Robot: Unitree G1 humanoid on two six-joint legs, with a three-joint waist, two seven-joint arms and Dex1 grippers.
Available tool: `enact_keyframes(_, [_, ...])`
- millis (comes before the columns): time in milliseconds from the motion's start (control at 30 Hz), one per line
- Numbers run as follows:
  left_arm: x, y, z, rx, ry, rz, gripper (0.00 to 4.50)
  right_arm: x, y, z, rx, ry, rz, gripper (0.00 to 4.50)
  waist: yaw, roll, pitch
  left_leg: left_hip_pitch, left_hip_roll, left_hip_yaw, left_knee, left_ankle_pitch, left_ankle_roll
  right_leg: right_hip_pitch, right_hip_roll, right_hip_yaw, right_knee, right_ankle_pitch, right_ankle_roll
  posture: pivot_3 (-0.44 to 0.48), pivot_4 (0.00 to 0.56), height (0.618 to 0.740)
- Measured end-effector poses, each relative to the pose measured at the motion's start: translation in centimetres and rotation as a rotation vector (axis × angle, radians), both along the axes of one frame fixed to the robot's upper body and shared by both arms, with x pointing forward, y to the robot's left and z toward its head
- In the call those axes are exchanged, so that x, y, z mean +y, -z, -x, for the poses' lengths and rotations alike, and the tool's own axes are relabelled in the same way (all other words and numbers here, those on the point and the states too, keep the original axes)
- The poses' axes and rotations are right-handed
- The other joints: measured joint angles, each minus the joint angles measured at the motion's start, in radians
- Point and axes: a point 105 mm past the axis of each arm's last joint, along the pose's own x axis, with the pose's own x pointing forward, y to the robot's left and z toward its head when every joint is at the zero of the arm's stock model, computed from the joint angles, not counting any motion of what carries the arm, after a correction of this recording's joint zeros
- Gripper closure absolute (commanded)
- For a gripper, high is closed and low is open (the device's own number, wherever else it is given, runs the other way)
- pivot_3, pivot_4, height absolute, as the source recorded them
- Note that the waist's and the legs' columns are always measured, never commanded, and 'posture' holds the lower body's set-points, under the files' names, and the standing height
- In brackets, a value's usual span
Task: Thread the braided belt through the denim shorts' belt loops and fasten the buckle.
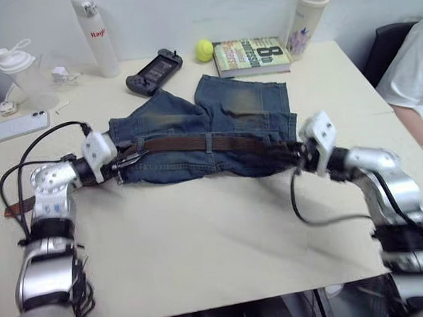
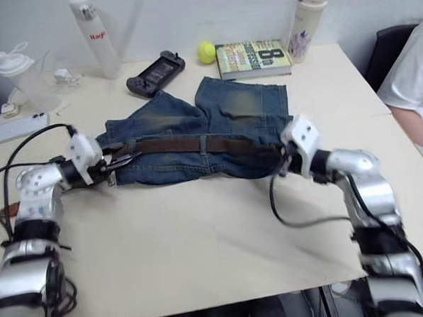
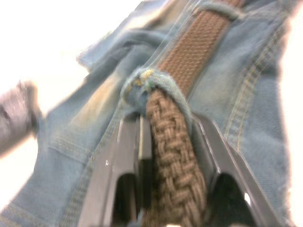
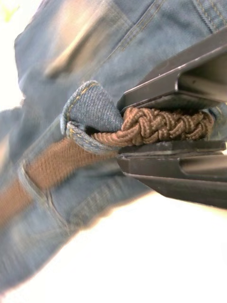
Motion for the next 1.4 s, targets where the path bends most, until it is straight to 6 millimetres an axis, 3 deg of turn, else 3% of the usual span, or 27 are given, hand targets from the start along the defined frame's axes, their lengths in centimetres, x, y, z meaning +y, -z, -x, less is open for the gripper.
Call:
enact_keyframes(100, [1.4,2.4,3.4,-0.061,0.036,-0.157,3.27,-1.6,3.3,2.8,-0.034,-0.068,0.235,4.08,0.001,0.0,0.0,0.001,0.0,0.003,0.002,0.001,0.001,0.002,0.0,-0.001,-0.006,0.0,0.001,0.0,0.15,0.74])
enact_keyframes(167, [2.3,3.5,4.6,-0.056,0.054,-0.234,3.27,-1.8,4.3,3.5,-0.053,-0.116,0.313,4.08,0.002,0.0,0.0,0.006,0.0,0.006,0.002,0.001,0.001,0.004,-0.003,-0.001,-0.005,0.002,0.001,0.0,0.15,0.74])
enact_keyframes(300, [5.0,6.3,5.7,0.077,0.022,-0.335,3.27,-1.8,4.7,3.6,-0.069,-0.16,0.391,4.08,0.009,0.001,0.001,0.014,0.0,0.005,0.0,-0.002,0.003,0.011,-0.009,0.001,-0.007,0.003,0.001,0.0,0.15,0.74])
enact_keyframes(400, [5.5,6.0,5.2,0.092,0.002,-0.338,3.27,-2.3,4.9,3.3,-0.055,-0.158,0.424,4.08,0.023,0.002,0.0,0.014,0.0,0.005,0.001,-0.003,0.003,0.012,-0.01,0.0,-0.007,0.003,0.001,0.0,0.15,0.74])
enact_keyframes(467, [5.3,5.9,4.7,0.101,0.005,-0.336,3.27,-2.3,4.8,3.2,-0.05,-0.17,0.447,3.04,0.026,0.002,0.0,0.014,0.0,0.004,0.001,-0.003,0.004,0.014,-0.01,-0.002,-0.006,0.003,0.001,0.0,0.15,0.74])
enact_keyframes(500, [5.2,5.9,4.6,0.112,0.005,-0.33,3.01,-2.4,4.8,3.3,-0.036,-0.17,0.45,2.75,0.026,0.002,0.0,0.014,0.0,0.004,0.002,-0.003,0.004,0.015,-0.01,-0.003,-0.007,0.003,0.001,0.0,0.15,0.74])
enact_keyframes(633, [5.0,5.4,4.3,0.165,-0.005,-0.265,1.53,-2.8,5.4,4.0,0.058,-0.175,0.446,0.66,0.027,0.002,0.0,0.014,0.0,0.003,0.002,-0.003,0.005,0.016,-0.01,-0.002,-0.007,0.003,0.002,0.0,0.15,0.74])
enact_keyframes(700, [4.8,5.3,4.5,0.247,0.011,-0.218,0.68,-2.9,5.3,4.6,0.072,-0.193,0.454,0.0,0.025,0.002,0.001,0.013,0.0,0.003,0.002,-0.003,0.005,0.016,-0.01,-0.002,-0.006,0.003,0.002,0.0,0.15,0.74])
enact_keyframes(767, [4.8,5.2,5.0,0.344,0.023,-0.185,0.06,-3.2,5.0,5.1,0.086,-0.206,0.466,0.0,0.024,0.002,0.001,0.014,0.0,0.003,0.002,-0.003,0.005,0.016,-0.01,-0.002,-0.007,0.003,0.002,0.0,0.15,0.74])
enact_keyframes(867, [5.9,4.9,7.0,0.705,0.031,-0.153,0.06,-3.8,2.0,4.4,0.104,-0.139,0.374,0.0,0.013,0.003,0.003,0.013,0.001,0.004,0.002,-0.003,0.005,0.016,-0.008,-0.001,-0.007,0.003,0.002,0.0,0.15,0.74])
enact_keyframes(967, [6.1,2.7,7.4,0.884,0.036,-0.047,0.06,-3.4,-1.8,3.6,0.096,-0.098,0.227,0.0,0.013,0.005,0.005,0.013,0.002,0.003,0.002,-0.003,0.004,0.016,-0.008,-0.001,-0.012,0.003,0.002,0.0,0.15,0.74])
enact_keyframes(1133, [5.7,-0.7,5.4,0.881,0.0,0.138,0.06,-0.5,-5.4,3.1,0.15,-0.097,-0.058,0.0,0.021,0.007,0.006,0.011,0.001,0.001,0.001,-0.003,0.003,0.014,-0.008,0.0,-0.012,0.003,0.002,0.0,0.15,0.74])
enact_keyframes(1300, [8.2,-3.0,2.0,0.738,-0.202,0.424,0.06,2.9,-5.4,1.2,0.162,-0.004,-0.244,0.0,0.023,0.007,0.006,0.01,0.001,0.002,0.001,-0.003,0.003,0.013,-0.008,-0.001,-0.008,0.003,0.002,0.0,0.15,0.74])
enact_keyframes(1400, [9.8,-3.2,1.1,0.665,-0.323,0.552,0.06,5.3,-4.6,1.7,0.214,-0.009,-0.313,0.0,0.021,0.006,0.005,0.003,0.001,0.003,0.002,-0.002,0.003,0.004,-0.008,0.0,-0.004,0.003,0.002,0.0,0.15,0.74])
